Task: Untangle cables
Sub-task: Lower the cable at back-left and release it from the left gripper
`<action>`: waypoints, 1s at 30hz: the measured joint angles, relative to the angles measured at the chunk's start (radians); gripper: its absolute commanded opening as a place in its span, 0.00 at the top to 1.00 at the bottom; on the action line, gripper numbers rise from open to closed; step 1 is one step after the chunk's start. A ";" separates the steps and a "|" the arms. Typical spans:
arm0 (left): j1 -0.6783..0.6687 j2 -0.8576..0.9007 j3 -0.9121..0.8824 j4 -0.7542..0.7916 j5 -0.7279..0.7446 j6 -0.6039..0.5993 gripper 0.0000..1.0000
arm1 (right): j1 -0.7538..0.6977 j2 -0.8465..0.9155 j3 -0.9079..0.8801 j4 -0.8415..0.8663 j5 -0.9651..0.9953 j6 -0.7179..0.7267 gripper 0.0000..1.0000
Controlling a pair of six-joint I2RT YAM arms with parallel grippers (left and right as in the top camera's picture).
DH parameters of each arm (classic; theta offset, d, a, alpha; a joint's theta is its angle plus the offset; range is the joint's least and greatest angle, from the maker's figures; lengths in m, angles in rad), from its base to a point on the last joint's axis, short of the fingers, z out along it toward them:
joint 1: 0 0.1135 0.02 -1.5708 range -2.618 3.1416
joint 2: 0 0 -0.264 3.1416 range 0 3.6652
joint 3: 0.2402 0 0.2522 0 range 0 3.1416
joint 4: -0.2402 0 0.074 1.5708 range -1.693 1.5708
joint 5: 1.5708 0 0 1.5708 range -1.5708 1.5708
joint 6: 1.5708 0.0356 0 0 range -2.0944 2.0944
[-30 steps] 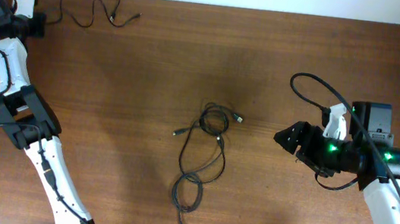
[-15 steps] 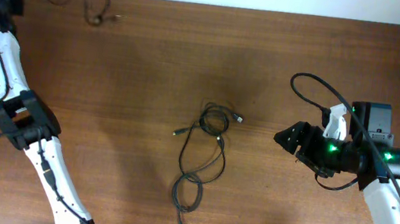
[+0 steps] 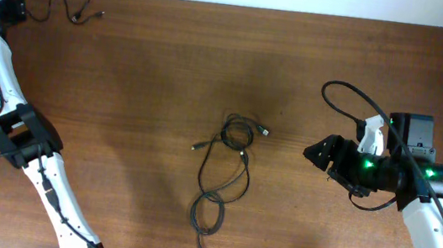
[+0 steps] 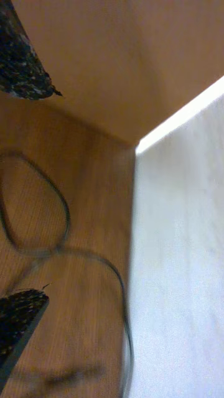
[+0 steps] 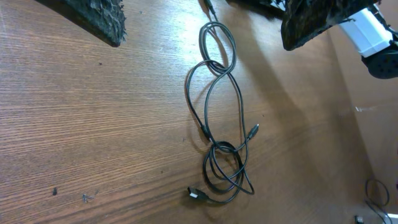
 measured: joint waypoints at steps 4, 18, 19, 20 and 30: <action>-0.043 0.000 0.000 0.016 0.168 -0.249 0.01 | 0.000 0.000 0.000 0.000 0.000 0.000 0.19; -0.159 0.094 0.000 -0.061 0.022 -0.275 0.52 | 0.000 0.000 0.000 -0.004 0.000 0.000 0.19; -0.158 0.098 0.000 -0.064 0.014 -0.263 0.65 | 0.000 0.000 0.000 -0.004 0.000 0.000 0.19; -0.158 0.099 0.000 -0.066 0.007 -0.254 0.71 | 0.000 0.000 0.000 -0.004 0.000 0.000 0.19; -0.158 0.097 0.003 -0.200 -0.037 -0.232 0.89 | 0.000 0.000 0.000 -0.005 0.000 0.000 0.19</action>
